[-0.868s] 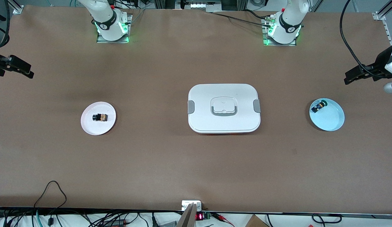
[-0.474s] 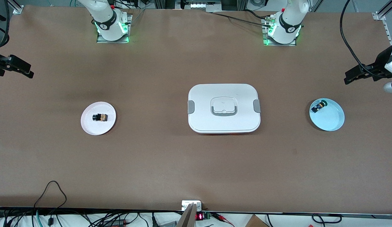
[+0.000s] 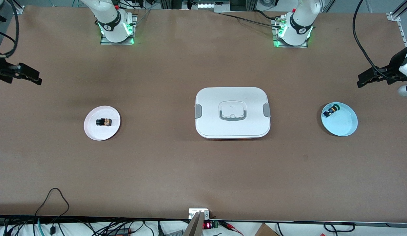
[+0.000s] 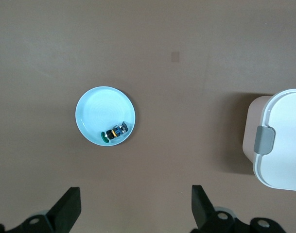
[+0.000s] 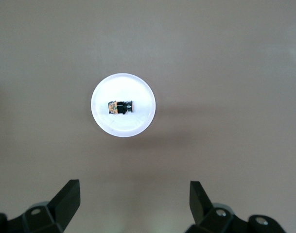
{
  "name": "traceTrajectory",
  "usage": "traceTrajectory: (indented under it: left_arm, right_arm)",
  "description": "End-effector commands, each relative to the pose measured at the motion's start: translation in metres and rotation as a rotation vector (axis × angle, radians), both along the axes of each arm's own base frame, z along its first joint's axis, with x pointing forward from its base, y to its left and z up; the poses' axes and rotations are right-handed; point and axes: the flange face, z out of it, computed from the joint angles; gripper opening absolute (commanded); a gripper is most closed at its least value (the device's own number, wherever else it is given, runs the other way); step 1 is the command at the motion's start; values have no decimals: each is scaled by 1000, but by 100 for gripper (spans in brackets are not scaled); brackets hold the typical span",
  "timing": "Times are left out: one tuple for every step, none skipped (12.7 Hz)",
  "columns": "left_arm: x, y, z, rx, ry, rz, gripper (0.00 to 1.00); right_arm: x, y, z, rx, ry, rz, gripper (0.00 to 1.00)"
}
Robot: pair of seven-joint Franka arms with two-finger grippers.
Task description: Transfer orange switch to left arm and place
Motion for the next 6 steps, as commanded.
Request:
traceTrajectory:
  left_arm:
    - [1, 0, 7, 10, -1, -29, 100]
    - [1, 0, 7, 10, -1, -29, 100]
    - [1, 0, 7, 10, 1, -27, 100]
    - [2, 0, 6, 10, 1, -27, 100]
    - [2, 0, 6, 10, 1, -29, 100]
    - [3, 1, 4, 10, 4, -27, 100]
  right_arm:
    - [26, 30, -43, -59, 56, 63, 100]
    - [36, 39, -59, -65, 51, 77, 100]
    - [46, 40, -77, -59, 48, 37, 100]
    - [55, 41, -101, -55, 52, 10, 100]
    - [59, 41, -122, -48, 60, 4, 100]
    - [62, 39, -139, -46, 58, 0, 100]
